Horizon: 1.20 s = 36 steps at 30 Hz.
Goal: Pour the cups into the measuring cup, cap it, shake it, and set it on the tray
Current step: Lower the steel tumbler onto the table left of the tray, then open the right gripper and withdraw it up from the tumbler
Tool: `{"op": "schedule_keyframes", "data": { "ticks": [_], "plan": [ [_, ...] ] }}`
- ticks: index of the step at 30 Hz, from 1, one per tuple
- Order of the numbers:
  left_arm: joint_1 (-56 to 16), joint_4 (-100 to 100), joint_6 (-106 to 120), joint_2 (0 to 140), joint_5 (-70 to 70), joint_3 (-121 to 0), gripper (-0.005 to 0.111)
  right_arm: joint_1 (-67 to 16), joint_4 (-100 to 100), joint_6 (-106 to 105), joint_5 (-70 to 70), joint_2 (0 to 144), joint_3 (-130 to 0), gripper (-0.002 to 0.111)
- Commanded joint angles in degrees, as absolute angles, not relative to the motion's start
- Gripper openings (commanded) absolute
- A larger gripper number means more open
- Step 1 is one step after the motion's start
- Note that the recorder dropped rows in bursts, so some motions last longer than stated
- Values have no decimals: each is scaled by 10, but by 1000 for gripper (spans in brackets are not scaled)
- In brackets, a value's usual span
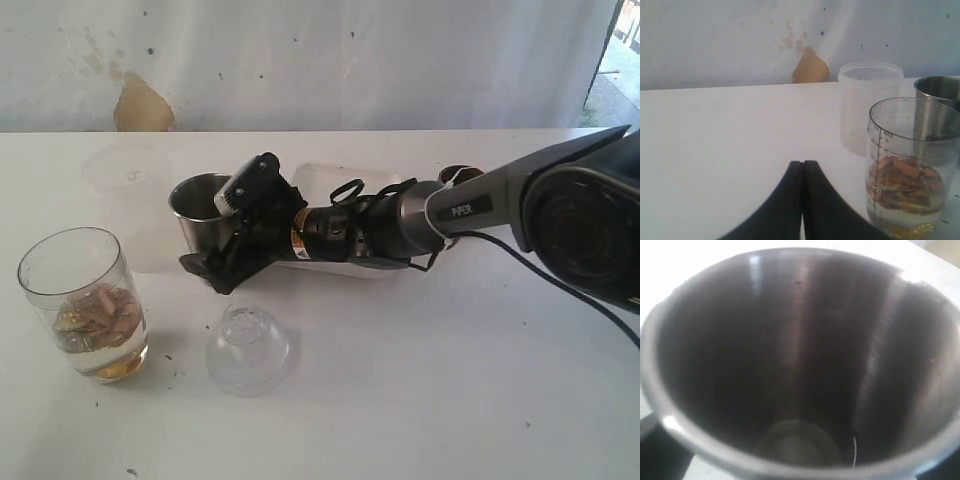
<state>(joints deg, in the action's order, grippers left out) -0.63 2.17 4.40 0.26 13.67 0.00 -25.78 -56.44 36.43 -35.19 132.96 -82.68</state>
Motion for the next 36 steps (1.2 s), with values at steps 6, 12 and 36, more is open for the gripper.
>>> {"op": "schedule_keyframes", "data": {
  "ticks": [6,12,36],
  "plan": [
    [-7,23,42,0,134,0,0,-255,-602,412,-333,1297,-820,94],
    [-7,23,42,0,134,0,0,-238,-602,408,-340,1281,-779,94],
    [-7,23,42,0,134,0,0,-220,-606,381,-370,1184,-656,94]
  ]
}}
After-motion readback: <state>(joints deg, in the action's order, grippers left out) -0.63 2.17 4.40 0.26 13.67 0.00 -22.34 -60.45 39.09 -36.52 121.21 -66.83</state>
